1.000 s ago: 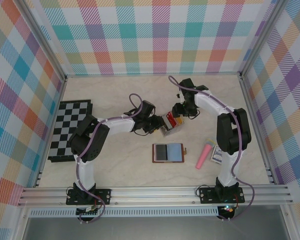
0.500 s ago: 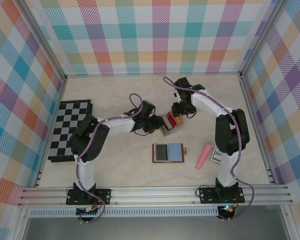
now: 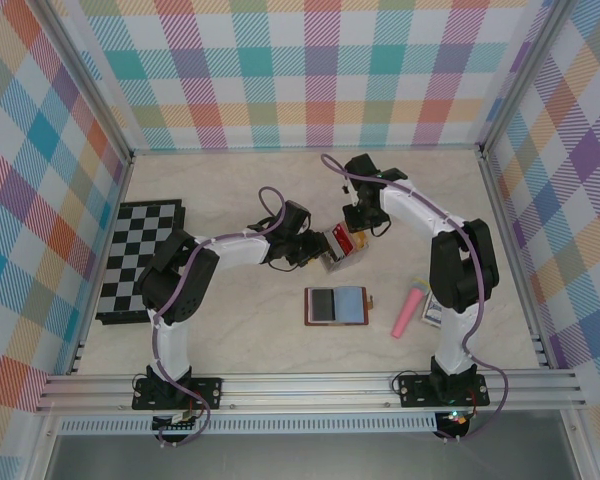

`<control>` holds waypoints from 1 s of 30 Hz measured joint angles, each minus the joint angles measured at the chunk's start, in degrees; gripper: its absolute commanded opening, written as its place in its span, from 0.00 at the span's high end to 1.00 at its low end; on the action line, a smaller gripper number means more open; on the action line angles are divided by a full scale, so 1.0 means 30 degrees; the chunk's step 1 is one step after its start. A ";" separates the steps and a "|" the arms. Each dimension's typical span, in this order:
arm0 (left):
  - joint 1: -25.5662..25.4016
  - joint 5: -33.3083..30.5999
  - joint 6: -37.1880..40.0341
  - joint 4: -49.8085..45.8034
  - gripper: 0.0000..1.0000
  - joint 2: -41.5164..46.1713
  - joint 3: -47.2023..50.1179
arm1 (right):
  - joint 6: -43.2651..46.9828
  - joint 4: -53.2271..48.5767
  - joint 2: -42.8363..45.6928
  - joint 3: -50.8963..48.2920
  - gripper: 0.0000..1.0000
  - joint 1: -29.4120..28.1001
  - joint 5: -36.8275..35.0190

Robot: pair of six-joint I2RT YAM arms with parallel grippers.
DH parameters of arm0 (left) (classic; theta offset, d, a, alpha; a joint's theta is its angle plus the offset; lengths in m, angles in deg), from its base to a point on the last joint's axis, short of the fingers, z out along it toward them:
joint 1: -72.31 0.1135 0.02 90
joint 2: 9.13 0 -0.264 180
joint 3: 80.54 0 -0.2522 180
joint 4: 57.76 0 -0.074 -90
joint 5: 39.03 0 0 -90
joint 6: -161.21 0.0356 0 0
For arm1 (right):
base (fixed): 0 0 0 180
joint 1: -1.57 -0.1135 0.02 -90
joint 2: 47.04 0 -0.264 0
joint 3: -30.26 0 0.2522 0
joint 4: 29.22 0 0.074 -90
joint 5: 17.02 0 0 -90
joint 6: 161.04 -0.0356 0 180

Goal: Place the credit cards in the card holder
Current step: Pick up the credit card from the storage box.

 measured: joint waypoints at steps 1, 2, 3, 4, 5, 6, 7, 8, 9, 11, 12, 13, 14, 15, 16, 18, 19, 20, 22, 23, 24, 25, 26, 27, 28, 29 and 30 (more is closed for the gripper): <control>0.0000 0.0000 0.0000 0.0000 0.60 0.0000 0.0000 | 0.0000 -0.0007 0.0000 0.0015 0.76 0.0000 0.0007; 0.0000 0.0000 0.0000 0.0000 0.60 0.0000 0.0000 | 0.0015 -0.0007 0.0000 0.0022 0.79 -0.0022 0.0007; 0.0000 0.0000 0.0000 0.0000 0.60 0.0000 0.0000 | 0.0066 -0.0015 0.0029 0.0022 0.81 -0.0058 0.0007; 0.0000 0.0000 0.0000 0.0022 0.60 0.0000 0.0000 | 0.0073 -0.0029 0.0036 0.0022 0.81 -0.0102 0.0000; 0.0000 0.0000 0.0000 0.0029 0.60 0.0000 0.0000 | 0.0066 -0.0051 0.0073 0.0022 0.81 -0.0138 -0.0073; 0.0000 0.0000 0.0000 0.0044 0.60 0.0000 0.0000 | 0.0066 -0.0066 0.0109 0.0022 0.81 -0.0153 -0.0138; 0.0000 0.0000 0.0000 0.0044 0.60 0.0000 0.0000 | 0.0066 -0.0066 0.0146 0.0022 0.81 -0.0160 -0.0197; 0.0000 0.0000 0.0000 0.0051 0.60 0.0000 0.0000 | 0.0066 -0.0073 0.0211 0.0022 0.82 -0.0160 -0.0270; 0.0000 0.0000 0.0000 0.0051 0.60 0.0000 0.0007 | 0.0066 -0.0080 0.0277 0.0022 0.82 -0.0160 -0.0357; 0.0000 0.0000 0.0000 0.0051 0.60 0.0000 0.0007 | 0.0066 -0.0087 0.0430 0.0022 0.82 -0.0160 -0.0532; 0.0000 0.0000 0.0000 0.0051 0.60 0.0000 0.0007 | 0.0066 -0.0109 0.0510 0.0022 0.83 -0.0160 -0.0634; 0.0000 0.0000 0.0000 0.0051 0.60 0.0000 0.0007 | 0.0058 -0.0124 0.0590 0.0022 0.85 -0.0160 -0.0699; 0.0000 0.0000 0.0000 0.0058 0.60 0.0000 0.0007 | 0.0044 -0.0138 0.0685 0.0022 0.87 -0.0160 -0.0750; 0.0000 0.0000 0.0000 0.0058 0.60 0.0000 0.0015 | 0.0051 -0.0138 0.0772 0.0022 0.87 -0.0160 -0.0765; 0.0000 0.0000 0.0000 0.0066 0.60 0.0000 0.0022 | 0.0051 -0.0146 0.0882 0.0022 0.89 -0.0168 -0.0750; 0.0000 0.0000 0.0000 0.0080 0.60 0.0000 0.0029 | 0.0007 -0.0153 0.1107 0.0022 0.91 -0.0168 -0.0605; 0.0000 0.0000 0.0000 0.0109 0.60 0.0000 0.0036 | -0.0029 -0.0189 0.1246 0.0022 0.93 -0.0168 -0.0430; 0.0000 0.0000 0.0000 0.0146 0.59 0.0000 0.0051 | -0.0095 -0.0219 0.1362 0.0022 0.93 -0.0168 -0.0240; 0.0000 0.0007 0.0022 0.0211 0.59 0.0007 0.0087 | -0.0248 -0.0328 0.1668 0.0022 0.94 -0.0182 0.0219; 0.0000 0.0000 0.0058 0.0255 0.58 0.0015 0.0117 | -0.0386 -0.0364 0.1851 0.0015 0.94 -0.0182 0.0408; 0.0000 -0.0007 0.0095 0.0291 0.58 0.0036 0.0146 | -0.0481 -0.0408 0.2040 0.0015 0.95 -0.0175 0.0561; 0.0000 -0.0022 0.0153 0.0277 0.57 0.0058 0.0168 | -0.0605 -0.0401 0.2310 -0.0051 0.95 -0.0175 0.0750; 0.0000 -0.0044 0.0211 0.0277 0.56 0.0095 0.0197 | -0.0772 -0.0401 0.2623 -0.0160 0.95 -0.0160 0.0903; 0.0000 -0.0080 0.0270 0.0262 0.55 0.0182 0.0291 | -0.0984 -0.0401 0.3053 -0.0328 0.95 -0.0160 0.1107; 0.0000 -0.0124 0.0306 0.0160 0.54 0.0350 0.0437 | -0.1202 -0.0350 0.3548 -0.0568 0.95 -0.0160 0.1348; 0.0000 -0.0160 0.0350 0.0058 0.53 0.0517 0.0597 | -0.1443 -0.0255 0.4080 -0.0867 0.96 -0.0160 0.1559; 0.0000 -0.0240 0.0364 -0.0131 0.51 0.0743 0.0765 | -0.1719 -0.0073 0.4794 -0.1362 0.96 -0.0160 0.1872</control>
